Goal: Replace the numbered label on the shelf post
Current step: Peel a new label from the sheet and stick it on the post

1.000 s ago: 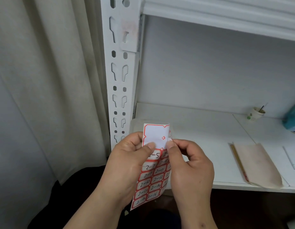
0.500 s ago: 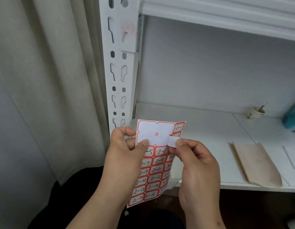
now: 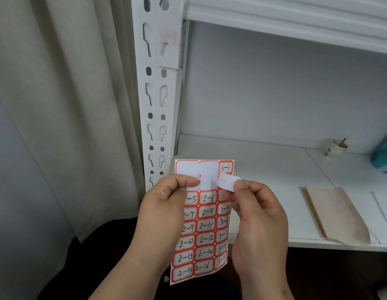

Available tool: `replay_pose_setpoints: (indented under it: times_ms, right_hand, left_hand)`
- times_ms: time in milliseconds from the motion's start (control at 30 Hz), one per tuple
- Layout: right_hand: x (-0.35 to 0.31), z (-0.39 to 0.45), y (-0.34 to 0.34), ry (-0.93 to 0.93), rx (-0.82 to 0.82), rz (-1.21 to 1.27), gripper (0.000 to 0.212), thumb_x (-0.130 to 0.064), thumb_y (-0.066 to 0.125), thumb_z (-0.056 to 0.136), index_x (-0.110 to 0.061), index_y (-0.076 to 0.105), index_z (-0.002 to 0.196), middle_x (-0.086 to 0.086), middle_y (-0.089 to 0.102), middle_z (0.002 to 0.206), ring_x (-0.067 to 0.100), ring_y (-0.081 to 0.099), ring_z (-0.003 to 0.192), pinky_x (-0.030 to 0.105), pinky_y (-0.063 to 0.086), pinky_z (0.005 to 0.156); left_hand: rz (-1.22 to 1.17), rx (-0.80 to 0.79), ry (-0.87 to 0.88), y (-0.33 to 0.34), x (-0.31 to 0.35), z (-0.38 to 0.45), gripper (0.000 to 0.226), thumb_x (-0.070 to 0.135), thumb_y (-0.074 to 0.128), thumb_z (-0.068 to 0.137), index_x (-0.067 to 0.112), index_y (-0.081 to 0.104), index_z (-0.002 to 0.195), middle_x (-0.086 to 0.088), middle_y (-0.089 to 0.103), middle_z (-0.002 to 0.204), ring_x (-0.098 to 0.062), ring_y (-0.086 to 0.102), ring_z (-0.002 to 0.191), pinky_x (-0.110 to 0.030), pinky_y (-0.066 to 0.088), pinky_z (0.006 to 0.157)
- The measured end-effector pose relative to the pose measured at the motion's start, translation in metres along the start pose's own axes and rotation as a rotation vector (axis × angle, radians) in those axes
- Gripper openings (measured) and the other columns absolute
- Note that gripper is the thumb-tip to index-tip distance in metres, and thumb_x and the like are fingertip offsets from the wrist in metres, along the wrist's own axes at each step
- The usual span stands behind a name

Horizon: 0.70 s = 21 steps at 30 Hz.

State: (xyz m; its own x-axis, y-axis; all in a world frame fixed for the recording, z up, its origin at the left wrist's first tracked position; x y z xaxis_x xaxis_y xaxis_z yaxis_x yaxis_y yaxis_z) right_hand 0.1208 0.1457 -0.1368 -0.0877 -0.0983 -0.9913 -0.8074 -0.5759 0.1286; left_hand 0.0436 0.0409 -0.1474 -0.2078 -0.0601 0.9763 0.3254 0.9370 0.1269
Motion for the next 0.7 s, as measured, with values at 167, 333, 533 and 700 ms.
replay_pose_setpoints:
  times_ms: [167, 333, 533, 700]
  right_hand:
    - [0.011, -0.001, 0.008, -0.389, 0.0, -0.356, 0.009, -0.033, 0.064, 0.087, -0.031, 0.066, 0.079, -0.017, 0.067, 0.089, 0.004, 0.066, 0.086, 0.018, 0.052, 0.072]
    - [0.022, -0.002, 0.012, -0.746, -0.02, -0.557, 0.013, -0.034, 0.058, 0.086, -0.026, 0.068, 0.086, -0.017, 0.062, 0.09, 0.004, 0.061, 0.09, 0.04, 0.053, 0.076]
    - [0.026, 0.001, 0.01, -0.724, -0.066, -0.521, 0.02, -0.041, 0.062, 0.08, -0.024, 0.07, 0.086, -0.016, 0.062, 0.092, 0.01, 0.063, 0.09, 0.045, 0.052, 0.076]
    - [0.026, -0.002, 0.007, -0.649, -0.092, -0.485, 0.023, -0.047, 0.06, 0.08, -0.03, 0.07, 0.091, -0.018, 0.063, 0.098, 0.011, 0.063, 0.098, 0.04, 0.053, 0.082]
  left_hand:
    - [-0.052, -0.148, 0.06, 0.008, 0.001, -0.007, 0.013, 0.029, 0.065, 0.087, 0.019, 0.071, 0.082, -0.009, 0.075, 0.088, -0.024, 0.072, 0.084, -0.052, 0.057, 0.085]
    - [-0.221, -0.182, 0.06, 0.01, 0.001, -0.003, 0.036, 0.036, 0.076, 0.078, 0.002, 0.069, 0.088, -0.023, 0.071, 0.094, -0.028, 0.068, 0.085, -0.05, 0.053, 0.089]
    - [-0.286, -0.189, 0.022, 0.009, -0.004, 0.001, 0.045, 0.034, 0.071, 0.07, -0.007, 0.065, 0.089, -0.027, 0.069, 0.09, -0.025, 0.069, 0.081, -0.037, 0.056, 0.073]
    - [-0.275, -0.177, -0.014, 0.007, -0.008, 0.004, 0.017, 0.02, 0.064, 0.085, 0.008, 0.073, 0.079, -0.015, 0.074, 0.084, -0.026, 0.071, 0.077, -0.037, 0.058, 0.067]
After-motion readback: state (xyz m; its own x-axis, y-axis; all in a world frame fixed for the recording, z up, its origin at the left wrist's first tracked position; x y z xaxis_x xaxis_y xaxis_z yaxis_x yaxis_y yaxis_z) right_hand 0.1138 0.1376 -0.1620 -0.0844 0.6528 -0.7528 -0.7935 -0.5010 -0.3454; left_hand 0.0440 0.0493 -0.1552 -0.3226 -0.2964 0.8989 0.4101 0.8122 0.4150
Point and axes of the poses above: each hand's wrist, its own z-axis towards the middle knuckle, its own y-axis out of the palm, x = y × z, the point moved 1 cm from there along z, towards the middle knuckle
